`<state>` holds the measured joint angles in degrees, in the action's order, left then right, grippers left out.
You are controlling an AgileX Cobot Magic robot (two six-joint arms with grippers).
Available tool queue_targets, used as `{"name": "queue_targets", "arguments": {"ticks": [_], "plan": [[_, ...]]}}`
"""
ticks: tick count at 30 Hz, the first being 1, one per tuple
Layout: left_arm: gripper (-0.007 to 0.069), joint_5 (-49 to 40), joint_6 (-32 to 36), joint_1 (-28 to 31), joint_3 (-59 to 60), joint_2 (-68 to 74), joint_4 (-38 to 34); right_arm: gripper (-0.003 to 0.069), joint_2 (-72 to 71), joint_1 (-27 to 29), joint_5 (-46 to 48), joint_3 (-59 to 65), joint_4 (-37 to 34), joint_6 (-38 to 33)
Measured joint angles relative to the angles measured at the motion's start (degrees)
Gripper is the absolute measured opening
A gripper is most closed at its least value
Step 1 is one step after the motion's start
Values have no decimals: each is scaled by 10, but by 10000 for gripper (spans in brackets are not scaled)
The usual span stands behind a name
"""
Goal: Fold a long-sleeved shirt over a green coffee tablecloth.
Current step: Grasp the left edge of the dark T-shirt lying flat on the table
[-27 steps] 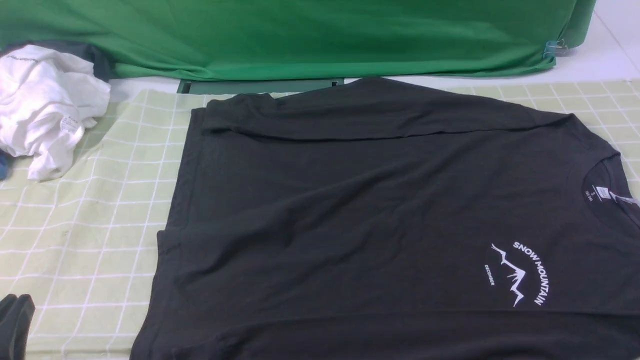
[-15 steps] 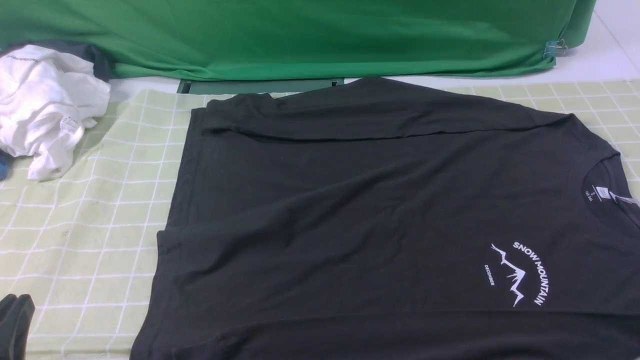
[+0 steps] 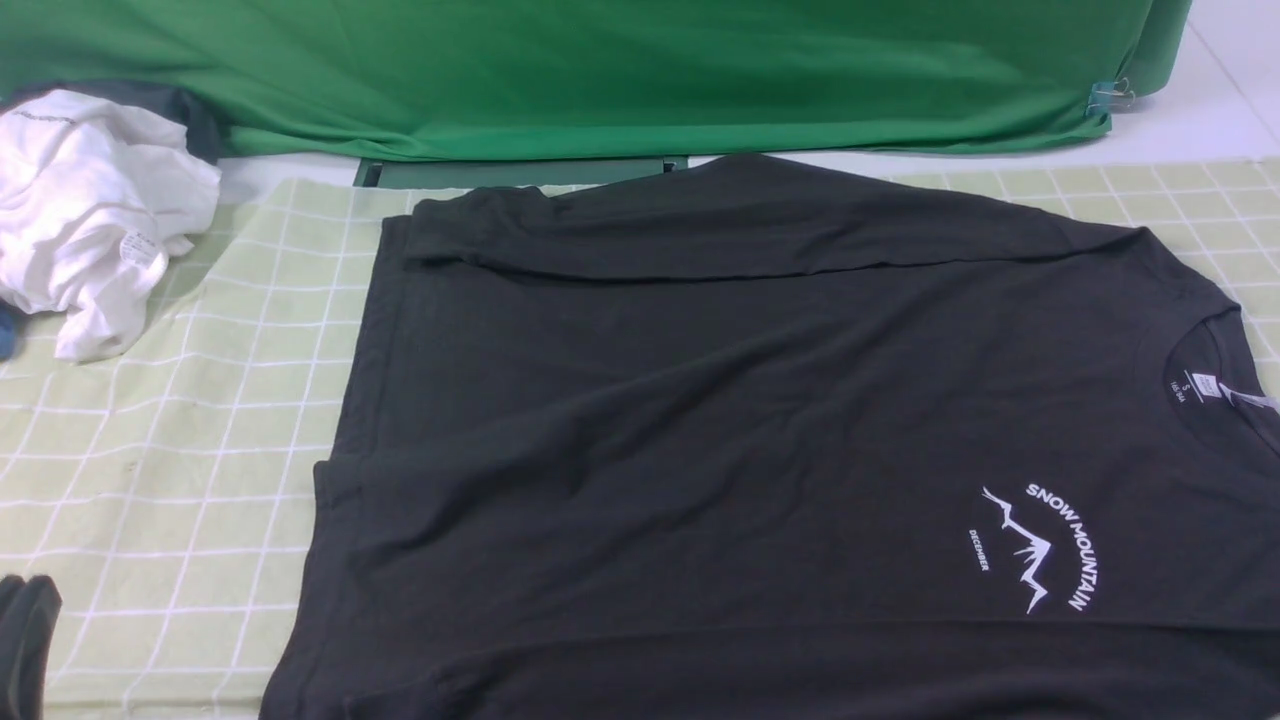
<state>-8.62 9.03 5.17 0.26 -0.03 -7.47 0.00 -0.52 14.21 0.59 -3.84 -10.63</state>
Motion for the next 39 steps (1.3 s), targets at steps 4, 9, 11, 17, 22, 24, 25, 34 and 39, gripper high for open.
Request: {"name": "queue_targets", "arguments": {"ticks": [4, 9, 11, 17, 22, 24, 25, 34, 39], "plan": [[41, 93, -54, 0, 0, 0, -128, 241, 0, 0, 0, 0, 0, 0], [41, 226, -140, 0, 0, 0, -216, 241, 0, 0, 0, 0, 0, 0], [41, 289, -181, 0, 0, 0, -219, 241, 0, 0, -3, 0, 0, 0], [41, 363, -322, 0, -83, 6, -178, 241, 0, 0, -130, 0, -73, 133], [41, 22, -318, 0, -297, 130, -77, 241, 0, 0, -256, 0, -104, 314], [41, -104, -275, 0, -359, 196, -70, 239, 0, 0, -283, 0, -106, 335], [41, -180, -235, 0, -392, 238, -72, 239, 0, 0, -295, 0, -106, 340], [14, -496, -31, -26, -427, 521, -150, 127, 0, -28, -246, -78, -37, 422], [2, -470, -85, -111, -370, 539, -112, 12, 70, -98, -34, -253, 23, 350]]}}
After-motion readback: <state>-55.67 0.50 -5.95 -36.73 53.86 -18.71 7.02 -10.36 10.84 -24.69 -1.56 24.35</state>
